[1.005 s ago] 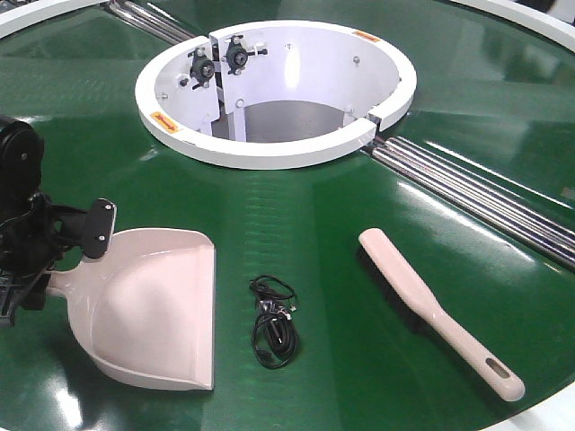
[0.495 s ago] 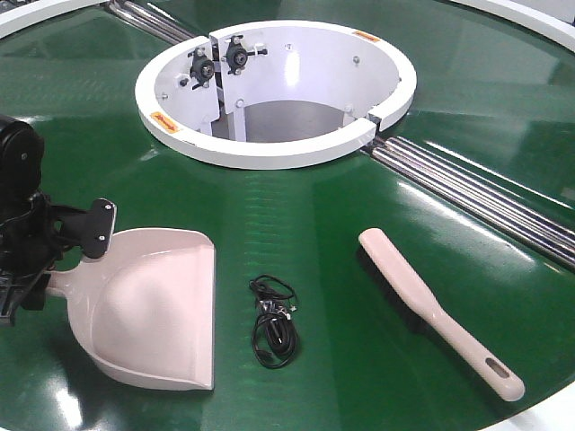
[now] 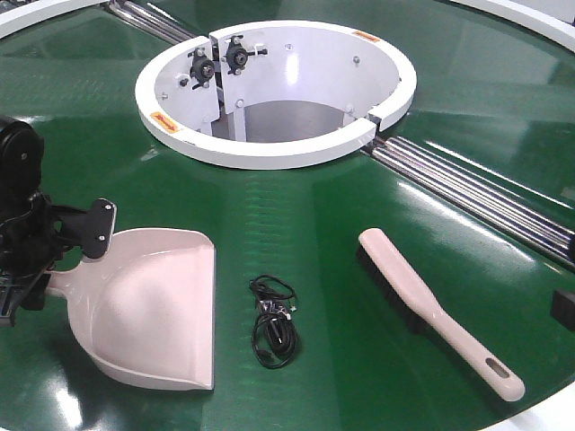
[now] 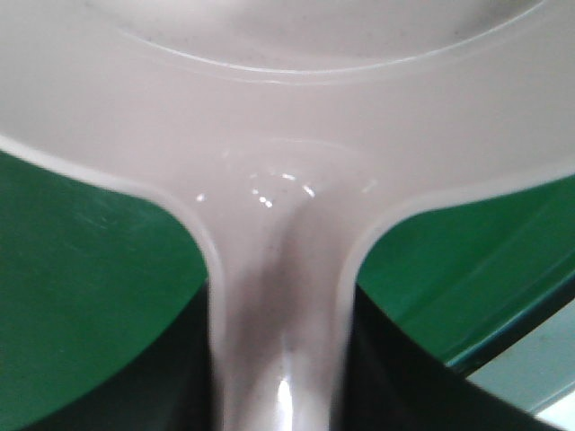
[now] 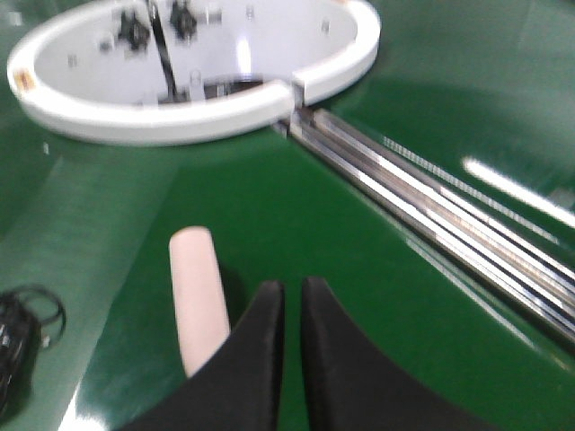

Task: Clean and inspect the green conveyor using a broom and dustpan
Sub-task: 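Move the right gripper down and grasp the pink brush handle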

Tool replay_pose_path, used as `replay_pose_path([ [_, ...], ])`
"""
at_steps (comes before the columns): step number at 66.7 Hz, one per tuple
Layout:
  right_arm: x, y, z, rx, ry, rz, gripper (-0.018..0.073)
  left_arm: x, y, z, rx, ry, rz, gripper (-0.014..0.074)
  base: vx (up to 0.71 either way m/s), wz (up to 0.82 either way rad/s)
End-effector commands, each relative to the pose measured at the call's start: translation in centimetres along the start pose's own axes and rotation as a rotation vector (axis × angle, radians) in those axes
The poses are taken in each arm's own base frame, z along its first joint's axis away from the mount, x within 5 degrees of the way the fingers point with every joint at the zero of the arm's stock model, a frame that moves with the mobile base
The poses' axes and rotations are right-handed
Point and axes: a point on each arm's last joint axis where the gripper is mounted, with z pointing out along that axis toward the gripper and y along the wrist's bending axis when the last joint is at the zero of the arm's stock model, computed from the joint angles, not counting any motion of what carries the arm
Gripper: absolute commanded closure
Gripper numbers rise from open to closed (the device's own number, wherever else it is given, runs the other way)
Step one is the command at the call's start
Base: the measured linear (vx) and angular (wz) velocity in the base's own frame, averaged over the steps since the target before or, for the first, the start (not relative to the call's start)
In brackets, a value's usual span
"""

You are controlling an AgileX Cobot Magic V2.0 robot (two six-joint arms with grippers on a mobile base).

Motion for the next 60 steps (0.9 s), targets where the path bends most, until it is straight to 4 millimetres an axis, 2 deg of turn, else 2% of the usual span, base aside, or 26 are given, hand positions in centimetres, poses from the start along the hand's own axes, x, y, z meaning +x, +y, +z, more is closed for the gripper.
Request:
replay_pose_path([
  [1, -2.9, 0.4, -0.1, -0.025, 0.024, -0.057, 0.0416, 0.2, 0.0, -2.0, -0.056, -0.017, -0.014, 0.0603, 0.00, 0.00],
  [15, -4.7, 1.8, 1.6, -0.074, 0.277, -0.149, 0.0215, 0.2, 0.0, -2.0, -0.056, -0.016, -0.015, 0.0603, 0.00, 0.00],
  [29, -5.4, 2.6, 5.1, -0.070, 0.497, -0.171, 0.0060, 0.2, 0.0, -2.0, -0.056, -0.016, -0.015, 0.0603, 0.00, 0.00],
  [46, -4.2, 3.4, 10.2, -0.085, 0.781, -0.219, 0.0031, 0.2, 0.0, -2.0, -0.056, -0.016, -0.015, 0.0603, 0.00, 0.00],
  [60, -2.9, 4.1, 13.6, -0.124, 0.905, -0.269, 0.0031, 0.2, 0.0, -2.0, -0.056, -0.016, -0.015, 0.0603, 0.00, 0.00],
])
